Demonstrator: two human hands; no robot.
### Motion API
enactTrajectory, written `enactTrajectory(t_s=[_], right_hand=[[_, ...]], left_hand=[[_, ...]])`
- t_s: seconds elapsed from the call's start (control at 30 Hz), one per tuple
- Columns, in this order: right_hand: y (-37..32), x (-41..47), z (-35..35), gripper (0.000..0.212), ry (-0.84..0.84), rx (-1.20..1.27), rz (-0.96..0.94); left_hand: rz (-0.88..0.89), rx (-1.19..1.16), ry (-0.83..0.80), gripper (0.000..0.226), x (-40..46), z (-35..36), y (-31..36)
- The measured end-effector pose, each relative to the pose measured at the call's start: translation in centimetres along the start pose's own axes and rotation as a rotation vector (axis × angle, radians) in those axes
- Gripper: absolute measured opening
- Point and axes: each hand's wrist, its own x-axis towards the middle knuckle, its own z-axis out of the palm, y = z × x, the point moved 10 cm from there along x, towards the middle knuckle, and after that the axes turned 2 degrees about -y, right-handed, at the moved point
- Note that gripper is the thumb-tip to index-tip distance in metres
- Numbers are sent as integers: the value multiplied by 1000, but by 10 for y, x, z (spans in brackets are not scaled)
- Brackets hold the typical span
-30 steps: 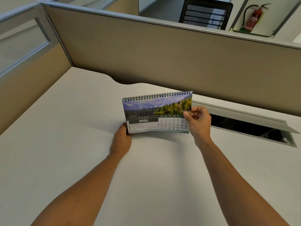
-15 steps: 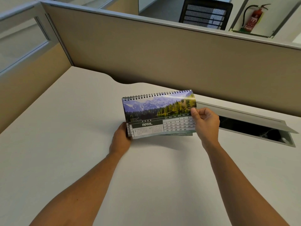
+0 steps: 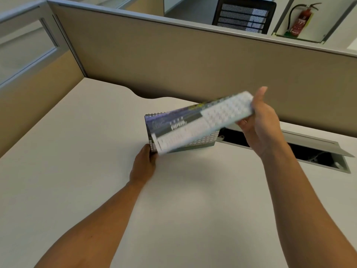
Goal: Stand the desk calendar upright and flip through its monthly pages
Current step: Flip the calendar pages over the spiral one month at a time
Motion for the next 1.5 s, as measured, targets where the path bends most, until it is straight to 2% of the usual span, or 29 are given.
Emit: enactTrajectory(t_s=[0.07, 0.1, 0.23, 0.33, 0.47, 0.57, 0.6, 0.73, 0.87, 1.1, 1.37, 1.5], right_hand=[[-3, 3, 5, 74, 27, 86, 14], [-1, 5, 9, 75, 31, 62, 17], [11, 5, 32, 65, -74, -215, -3], [27, 4, 40, 48, -118, -243, 9], [44, 6, 25, 33, 9, -329, -51], [65, -1, 3, 64, 205, -253, -9], [71, -4, 1, 66, 226, -231, 1], [90, -8, 11, 43, 165, -308, 0], [103, -12, 7, 56, 221, -337, 43], [107, -9, -3, 53, 268, -369, 60], [110, -3, -21, 31, 304, -368, 67], [102, -9, -28, 31, 298, -336, 23]], left_hand=[[-22, 18, -30, 26, 2, 5, -3], [-46, -1, -40, 26, 2, 6, -6], [-78, -28, -27, 26, 1, 6, -9], [-75, -25, -27, 25, 0, 6, -8], [-61, -23, -29, 27, 0, 6, -7], [-68, -17, -31, 28, 0, 6, -7], [-72, -18, -32, 27, 0, 6, -7], [-68, -12, -25, 27, 0, 6, -7], [-64, -11, -24, 26, 1, 6, -7], [-64, -10, -28, 27, 0, 6, -7], [-69, -1, -26, 27, -1, 5, -6], [-71, 11, -24, 33, -1, 3, -5]])
